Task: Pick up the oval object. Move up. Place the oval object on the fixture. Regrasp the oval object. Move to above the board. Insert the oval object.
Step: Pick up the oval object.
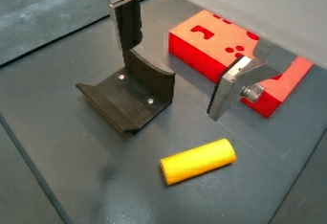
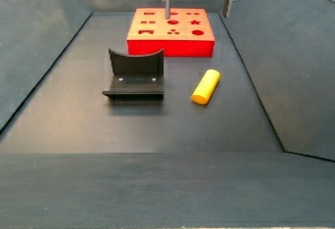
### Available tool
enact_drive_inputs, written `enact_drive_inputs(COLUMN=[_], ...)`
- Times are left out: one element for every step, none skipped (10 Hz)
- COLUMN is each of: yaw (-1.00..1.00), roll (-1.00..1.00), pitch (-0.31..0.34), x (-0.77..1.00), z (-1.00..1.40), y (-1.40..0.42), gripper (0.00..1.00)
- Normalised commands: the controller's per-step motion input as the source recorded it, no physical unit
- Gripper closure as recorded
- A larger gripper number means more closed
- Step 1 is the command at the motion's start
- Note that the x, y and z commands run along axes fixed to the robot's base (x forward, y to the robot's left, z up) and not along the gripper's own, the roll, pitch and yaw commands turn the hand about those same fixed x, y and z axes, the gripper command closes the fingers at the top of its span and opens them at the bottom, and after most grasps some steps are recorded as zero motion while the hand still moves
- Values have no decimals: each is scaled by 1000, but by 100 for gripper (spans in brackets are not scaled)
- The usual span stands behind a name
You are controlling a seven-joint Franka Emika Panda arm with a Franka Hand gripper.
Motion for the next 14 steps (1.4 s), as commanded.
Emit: enact_drive_inputs(yaw=[46, 0, -300, -726, -817, -774, -751, -694, -429, -391, -320, -249, 0, 0], roll=[-59, 0, 37, 37, 7, 0, 0, 0, 0, -7, -37, -7, -20, 96], pitch=[-50, 0, -43, 0, 0, 0, -19, -86, -180, -219, -299, -300, -74, 37], x=[-89, -43, -637, -117, -23, -23, -9, 0, -6, 0, -34, 0, -46, -183], z=[-154, -34, -60, -117, -183, -271, -337, -409, -540, -543, -571, -571, -220, -203], y=[-3, -11, -289, -271, -240, -303, -354, -414, -369, -357, -329, -229, 20, 140], gripper=[0, 0, 0, 0, 0, 0, 0, 0, 0, 0, 0, 0, 0, 0])
